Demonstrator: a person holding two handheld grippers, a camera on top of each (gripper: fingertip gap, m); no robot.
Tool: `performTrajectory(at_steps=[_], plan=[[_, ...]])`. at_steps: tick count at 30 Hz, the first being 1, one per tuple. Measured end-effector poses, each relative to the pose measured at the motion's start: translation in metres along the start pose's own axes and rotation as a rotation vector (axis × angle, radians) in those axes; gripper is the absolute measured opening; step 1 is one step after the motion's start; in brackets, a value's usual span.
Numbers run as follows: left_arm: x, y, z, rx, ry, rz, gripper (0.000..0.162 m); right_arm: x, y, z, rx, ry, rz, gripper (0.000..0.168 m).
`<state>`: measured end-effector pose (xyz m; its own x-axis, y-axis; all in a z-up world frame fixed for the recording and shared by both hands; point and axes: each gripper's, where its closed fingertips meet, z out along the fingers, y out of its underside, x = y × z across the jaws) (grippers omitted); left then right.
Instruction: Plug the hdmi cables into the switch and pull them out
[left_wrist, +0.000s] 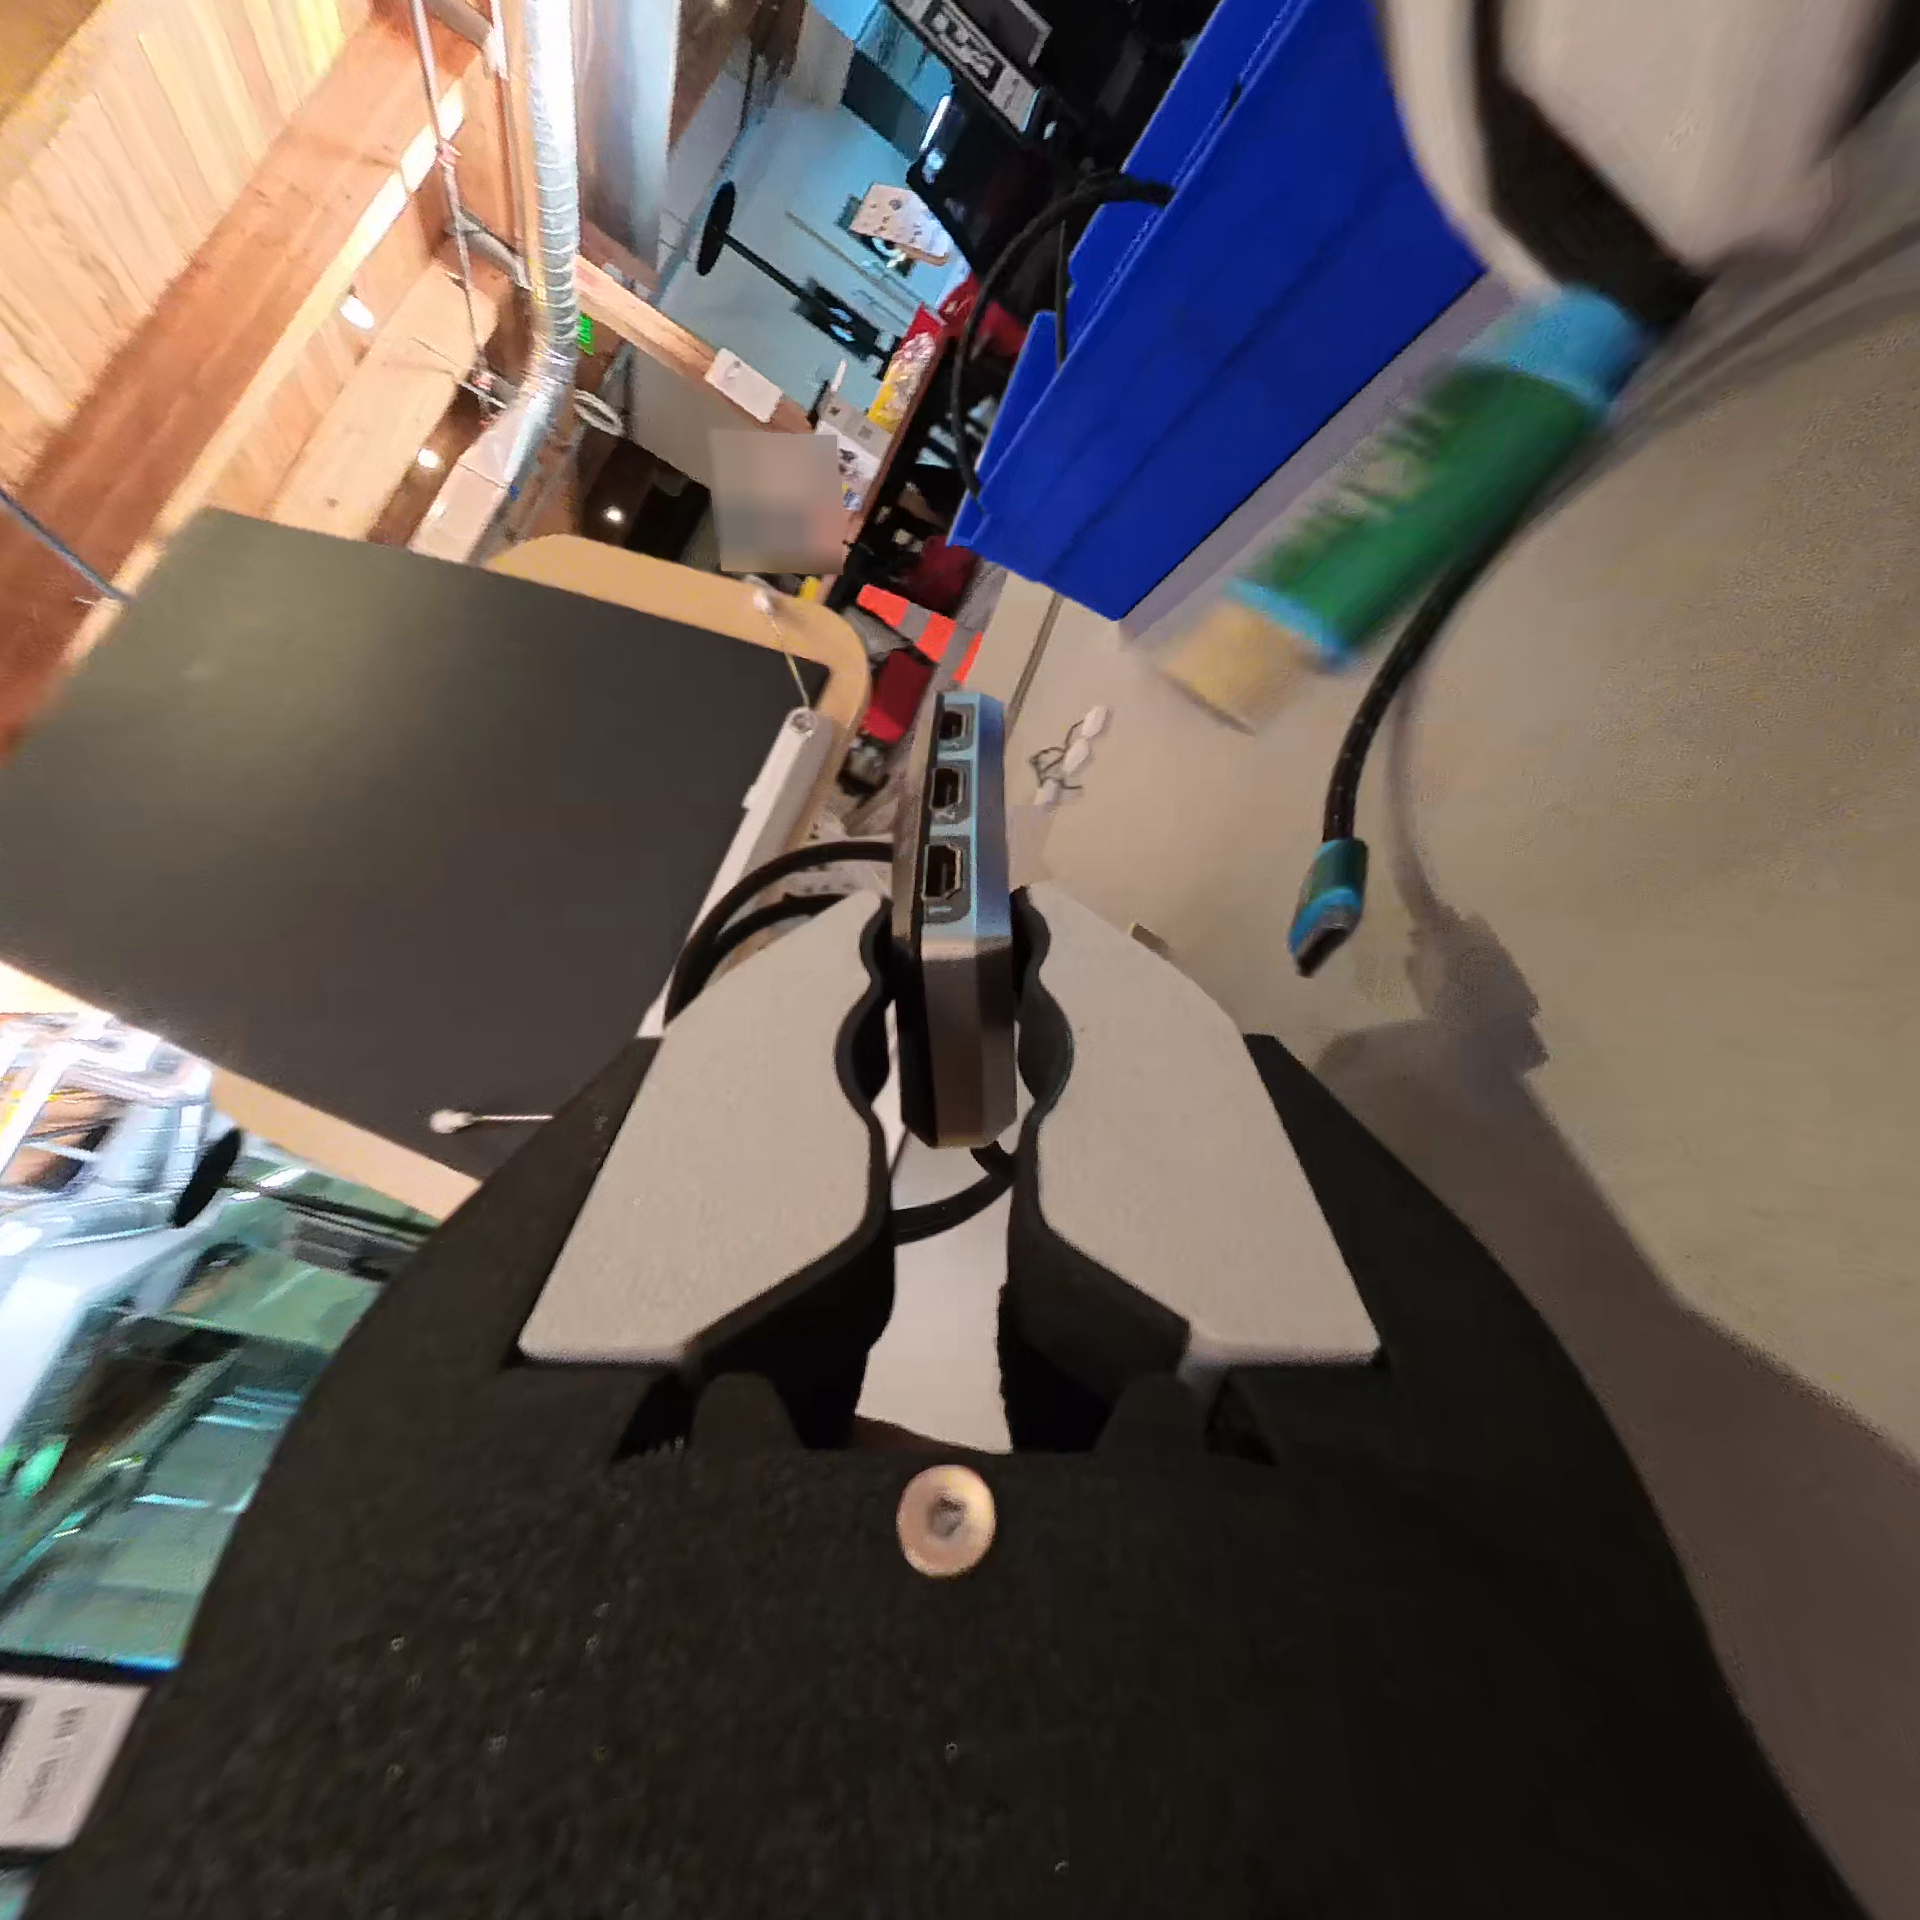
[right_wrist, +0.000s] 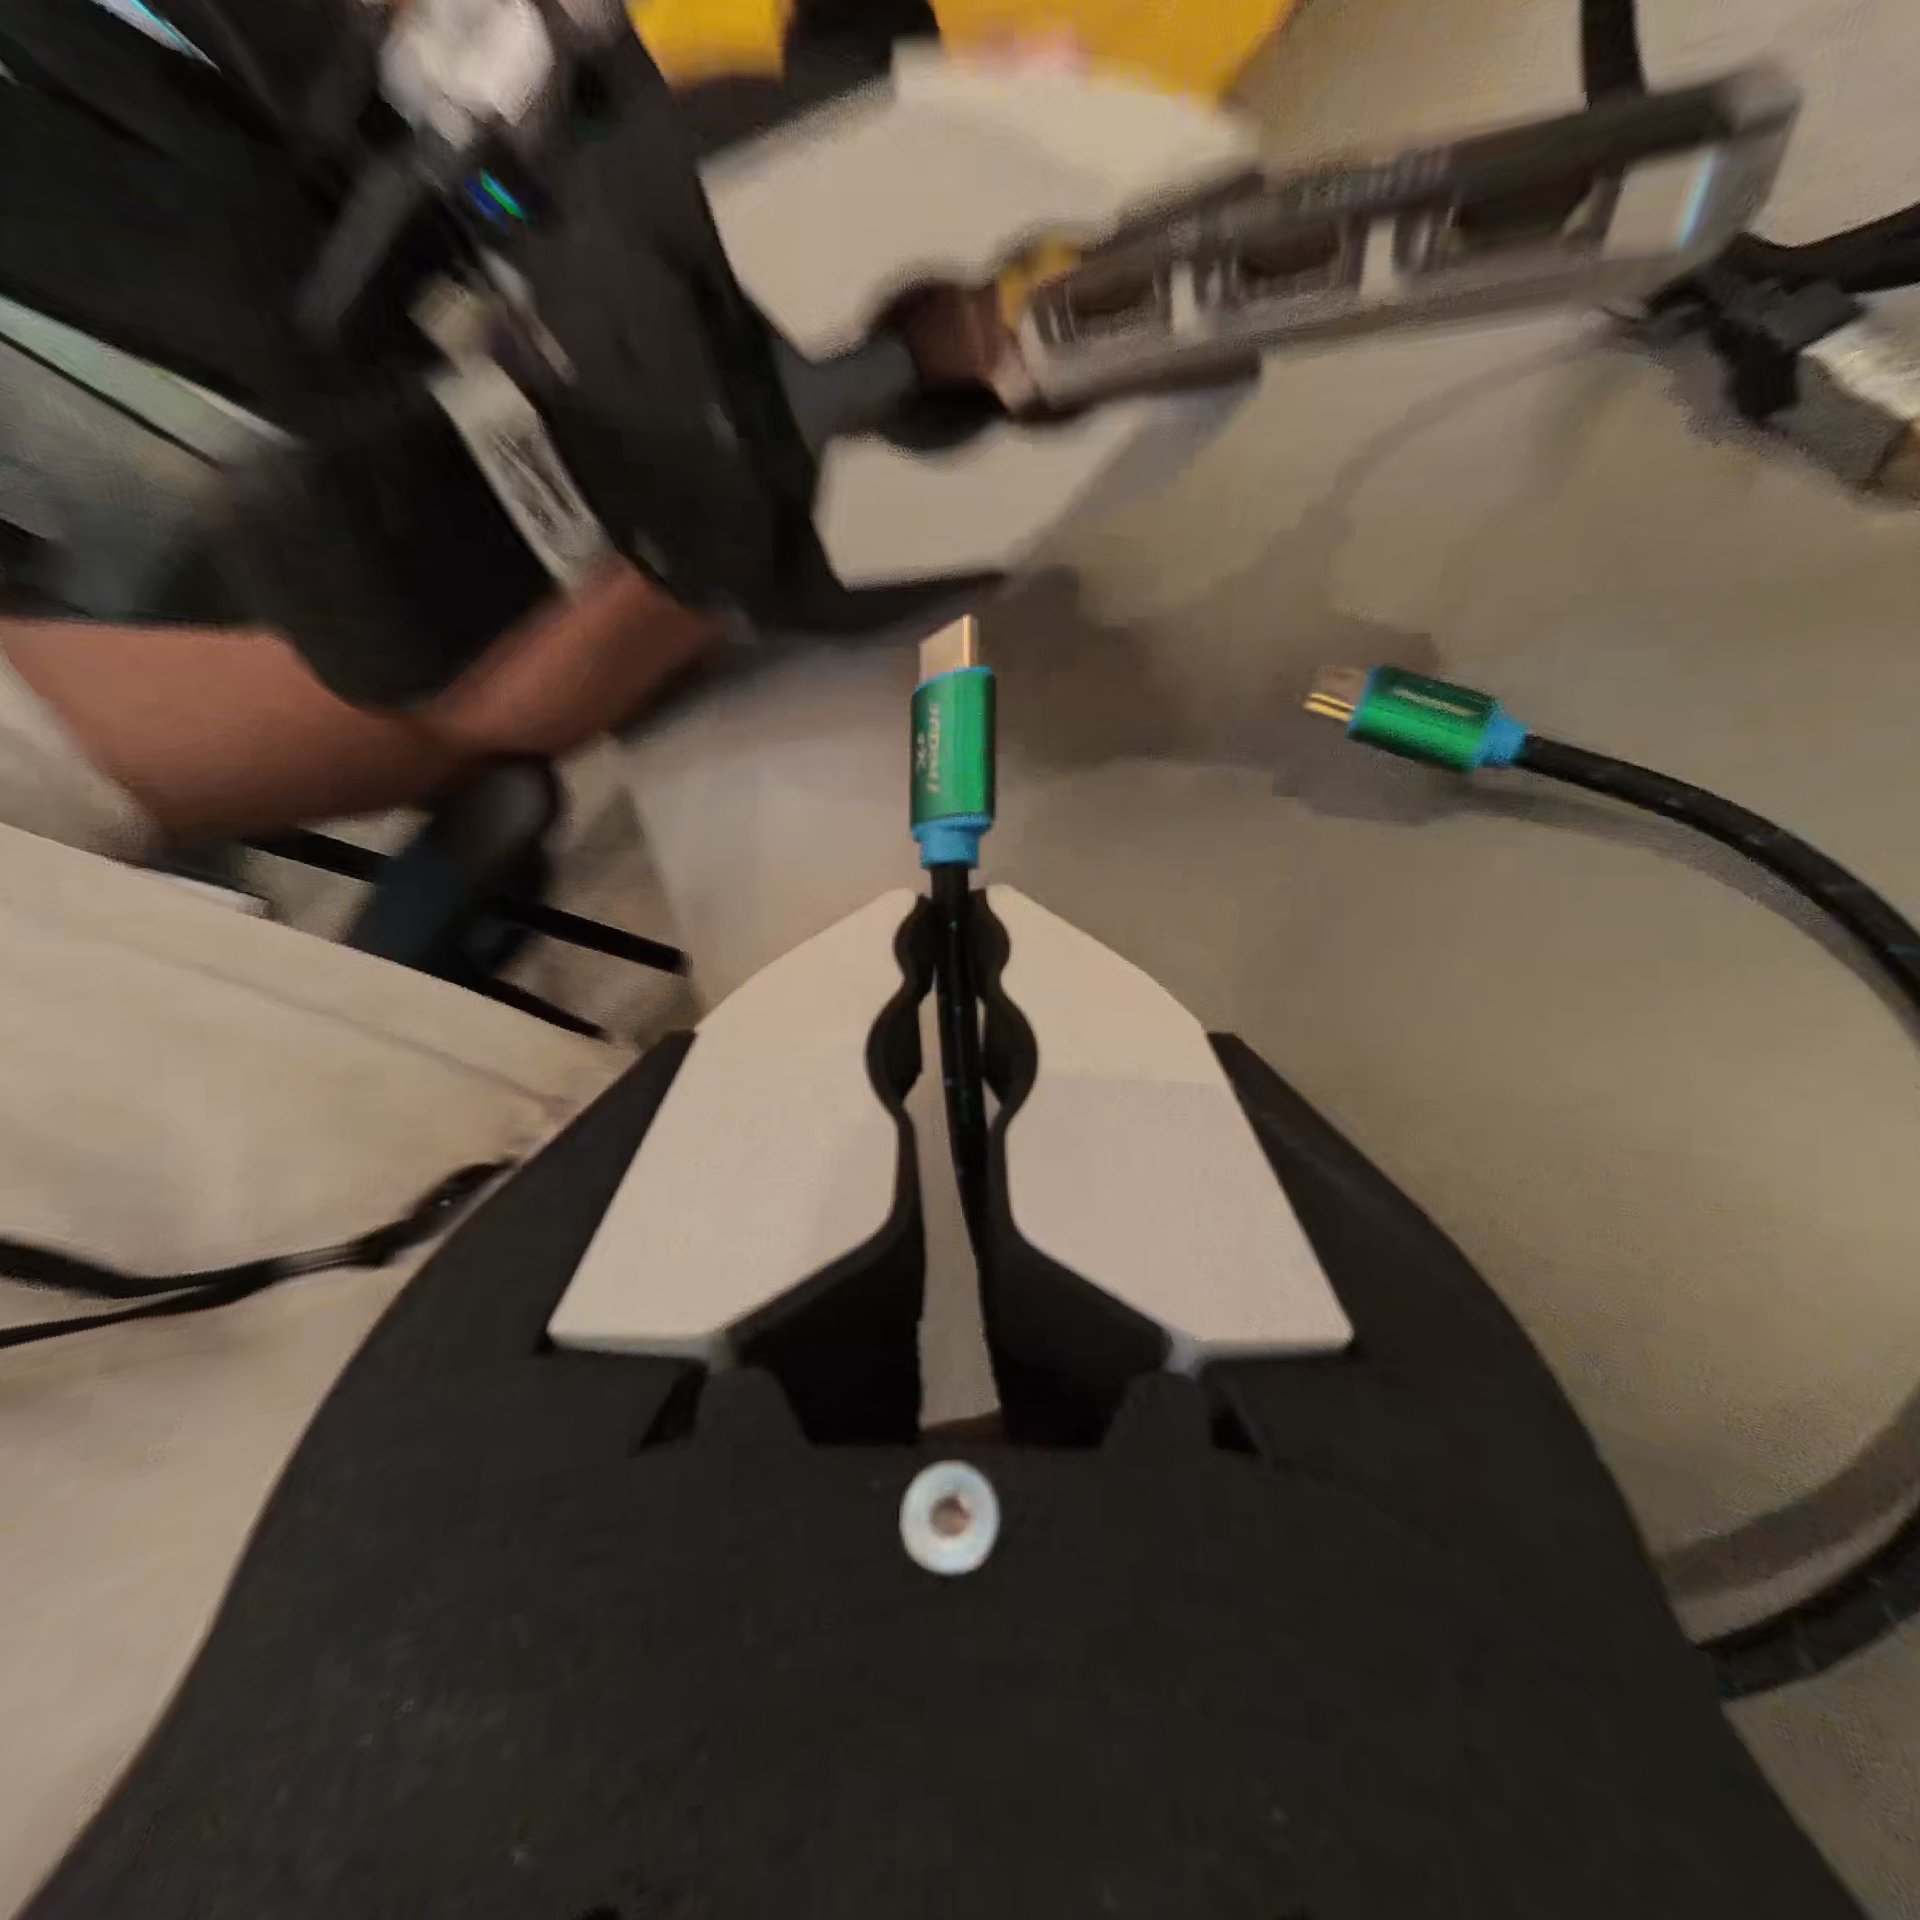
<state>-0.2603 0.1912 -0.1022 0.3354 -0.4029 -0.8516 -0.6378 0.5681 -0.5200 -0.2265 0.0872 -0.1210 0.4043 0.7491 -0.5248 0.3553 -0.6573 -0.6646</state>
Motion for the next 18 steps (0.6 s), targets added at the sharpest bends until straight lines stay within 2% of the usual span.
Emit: performTrajectory(at_steps=[3, 6, 9, 18], plan=[[0.005, -0.002, 0.003, -0.016, -0.056, 0.075, 0.02, -0.002, -0.021, -0.015, 0.041, -0.123, 0.229, 0.005], [0.008, -0.006, 0.005, -0.02, -0.091, 0.14, 0.02, 0.001, -0.024, -0.018, 0.037, -0.204, 0.398, 0.005], [0.011, -0.01, 0.004, -0.011, -0.113, 0.214, 0.02, 0.003, -0.024, -0.018, 0.026, -0.22, 0.44, 0.005], [0.019, -0.017, 0.004, 0.002, -0.128, 0.289, 0.02, 0.01, -0.017, -0.007, -0.036, -0.26, 0.554, 0.005]])
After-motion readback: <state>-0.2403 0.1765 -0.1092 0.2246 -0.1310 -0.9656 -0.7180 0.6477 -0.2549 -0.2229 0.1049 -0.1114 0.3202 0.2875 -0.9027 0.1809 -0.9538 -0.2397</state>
